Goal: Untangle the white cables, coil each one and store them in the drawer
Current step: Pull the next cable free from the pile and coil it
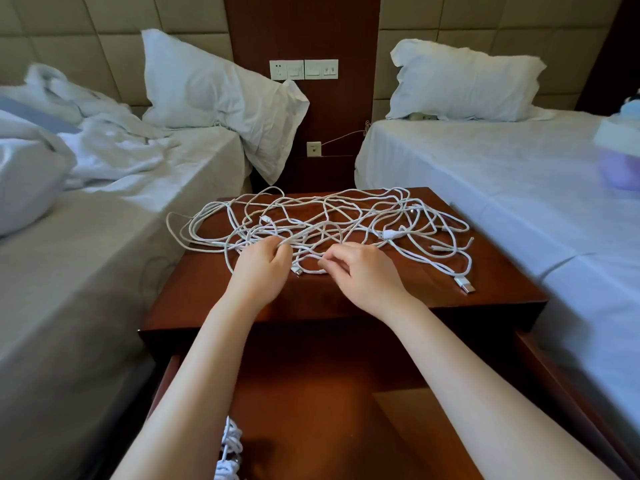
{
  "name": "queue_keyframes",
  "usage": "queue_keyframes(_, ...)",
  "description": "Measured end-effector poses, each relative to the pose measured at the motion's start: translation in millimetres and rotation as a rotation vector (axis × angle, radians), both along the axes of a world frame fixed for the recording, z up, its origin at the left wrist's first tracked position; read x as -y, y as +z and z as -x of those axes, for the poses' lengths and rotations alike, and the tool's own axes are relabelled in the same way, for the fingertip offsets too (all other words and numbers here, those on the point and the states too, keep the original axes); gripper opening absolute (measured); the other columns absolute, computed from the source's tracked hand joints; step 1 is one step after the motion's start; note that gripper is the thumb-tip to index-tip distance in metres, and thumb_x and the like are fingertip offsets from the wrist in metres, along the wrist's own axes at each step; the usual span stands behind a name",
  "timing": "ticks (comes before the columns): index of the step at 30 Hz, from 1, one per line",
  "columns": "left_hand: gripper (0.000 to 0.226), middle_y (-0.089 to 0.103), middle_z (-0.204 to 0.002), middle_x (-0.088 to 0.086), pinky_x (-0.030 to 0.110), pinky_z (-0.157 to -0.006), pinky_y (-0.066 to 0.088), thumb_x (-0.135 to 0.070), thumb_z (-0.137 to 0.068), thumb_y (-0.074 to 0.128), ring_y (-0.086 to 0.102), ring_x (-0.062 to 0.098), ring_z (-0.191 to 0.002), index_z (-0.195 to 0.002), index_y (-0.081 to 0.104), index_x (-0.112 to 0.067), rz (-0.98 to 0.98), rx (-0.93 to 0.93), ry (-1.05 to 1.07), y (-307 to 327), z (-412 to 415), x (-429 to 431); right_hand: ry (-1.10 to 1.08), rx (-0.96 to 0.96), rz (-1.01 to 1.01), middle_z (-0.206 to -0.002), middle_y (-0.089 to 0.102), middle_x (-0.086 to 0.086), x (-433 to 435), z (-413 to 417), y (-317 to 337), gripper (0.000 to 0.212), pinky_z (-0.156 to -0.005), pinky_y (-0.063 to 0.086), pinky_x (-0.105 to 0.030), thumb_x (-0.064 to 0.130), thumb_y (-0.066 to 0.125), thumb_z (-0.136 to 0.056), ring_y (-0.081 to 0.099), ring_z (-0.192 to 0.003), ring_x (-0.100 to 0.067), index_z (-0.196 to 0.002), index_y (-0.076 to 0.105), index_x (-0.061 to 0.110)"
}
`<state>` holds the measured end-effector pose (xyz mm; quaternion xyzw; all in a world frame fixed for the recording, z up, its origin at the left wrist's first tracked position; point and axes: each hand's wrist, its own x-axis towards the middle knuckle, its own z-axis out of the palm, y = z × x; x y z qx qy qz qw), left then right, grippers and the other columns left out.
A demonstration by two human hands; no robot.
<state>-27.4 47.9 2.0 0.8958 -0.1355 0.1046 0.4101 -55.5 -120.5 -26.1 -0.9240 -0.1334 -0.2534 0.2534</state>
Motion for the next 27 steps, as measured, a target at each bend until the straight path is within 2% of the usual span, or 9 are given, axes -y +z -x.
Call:
queue_keyframes(3,0.030,0.048,-0.064,0.006,0.028,-0.053,0.029,-0.014,-0.094,0.040,0.040,0.015,-0.059,-0.079,0.058,0.005,0.007,0.008,-0.032,1.7,3.5,2.1,0.024,-0.103,-0.025,-0.065,0.047,0.021,2.6,0.3,0.2,0.016,-0.055,0.029,-0.014,0.031,0.058,-0.096,0.047,-0.059,0.000,-0.096,0.070,0.020)
queue_keyframes(7,0.029,0.045,-0.061,0.006,0.030,-0.055,0.030,-0.015,-0.094,0.041,0.039,0.017,-0.058,-0.072,0.053,-0.001,0.036,0.011,-0.039,1.3,3.2,1.0,0.029,-0.263,-0.015,-0.069,0.056,0.013,8.6,-0.1,0.5,0.015,-0.059,0.035,-0.020,0.034,0.059,-0.095,0.053,-0.063,-0.006,-0.096,0.070,0.025)
queue_keyframes(10,0.030,0.042,-0.058,0.005,0.031,-0.055,0.029,-0.015,-0.092,0.043,0.038,0.016,-0.057,-0.072,0.054,0.004,0.037,0.017,-0.047,0.2,3.4,0.2,0.045,-0.283,-0.068,-0.069,0.060,0.007,9.2,0.6,1.1,0.012,-0.059,0.036,-0.020,0.035,0.060,-0.093,0.053,-0.061,-0.006,-0.091,0.068,0.027)
queue_keyframes(13,0.029,0.040,-0.057,0.004,0.031,-0.055,0.028,-0.013,-0.092,0.043,0.036,0.014,-0.055,-0.070,0.053,0.004,0.033,0.002,-0.083,0.2,3.5,0.1,-0.008,-0.225,-0.244,-0.071,0.061,0.000,11.2,-0.5,1.0,0.012,-0.060,0.043,-0.024,0.034,0.057,-0.095,0.055,-0.063,-0.012,-0.090,0.056,0.023)
queue_keyframes(16,0.028,0.037,-0.055,0.002,0.028,-0.054,0.028,-0.009,-0.091,0.042,0.033,0.011,-0.053,-0.063,0.045,-0.006,0.063,0.013,-0.124,0.2,4.6,0.5,-0.097,-0.138,-0.327,-0.071,0.056,0.004,14.4,-1.9,-0.2,0.016,-0.063,0.045,-0.023,0.029,0.056,-0.096,0.055,-0.065,-0.010,-0.107,0.047,0.023)
queue_keyframes(20,0.036,0.033,-0.053,-0.003,0.020,-0.050,0.025,-0.009,-0.091,0.048,0.029,0.005,-0.048,-0.056,0.038,-0.010,0.096,0.028,-0.242,1.8,7.1,0.1,-0.081,-0.195,-0.337,-0.085,0.055,0.009,12.3,-1.9,1.6,0.049,-0.071,0.044,-0.018,0.031,0.055,-0.096,0.055,-0.073,-0.006,-0.142,0.037,0.028)
queue_keyframes(23,0.047,0.033,-0.052,-0.001,0.018,-0.050,0.026,-0.028,-0.095,0.052,0.029,0.005,-0.047,-0.053,0.038,-0.011,0.070,0.015,-0.316,4.5,9.7,-0.4,-0.121,-0.189,-0.273,-0.094,0.061,0.010,14.3,-6.7,-0.6,0.029,-0.069,0.045,-0.021,0.032,0.051,-0.098,0.054,-0.073,-0.004,-0.126,0.056,0.024)
queue_keyframes(25,0.053,0.038,-0.050,-0.001,0.021,-0.053,0.031,-0.041,-0.095,0.048,0.033,0.007,-0.046,-0.052,0.042,-0.011,-0.028,-0.051,-0.306,5.6,10.6,0.3,-0.144,-0.075,-0.343,-0.088,0.063,0.010,16.3,-8.5,-3.4,0.016,-0.064,0.044,-0.020,0.025,0.052,-0.098,0.054,-0.068,-0.002,-0.105,0.065,0.019)
queue_keyframes(27,0.056,0.044,-0.050,-0.002,0.026,-0.058,0.038,-0.046,-0.097,0.043,0.041,0.009,-0.048,-0.055,0.050,-0.009,-0.124,-0.076,-0.285,3.8,9.8,2.3,-0.160,0.083,-0.428,-0.082,0.060,0.015,17.1,-7.3,-4.4,0.012,-0.063,0.042,-0.011,0.019,0.054,-0.097,0.055,-0.069,0.000,-0.099,0.066,0.017)
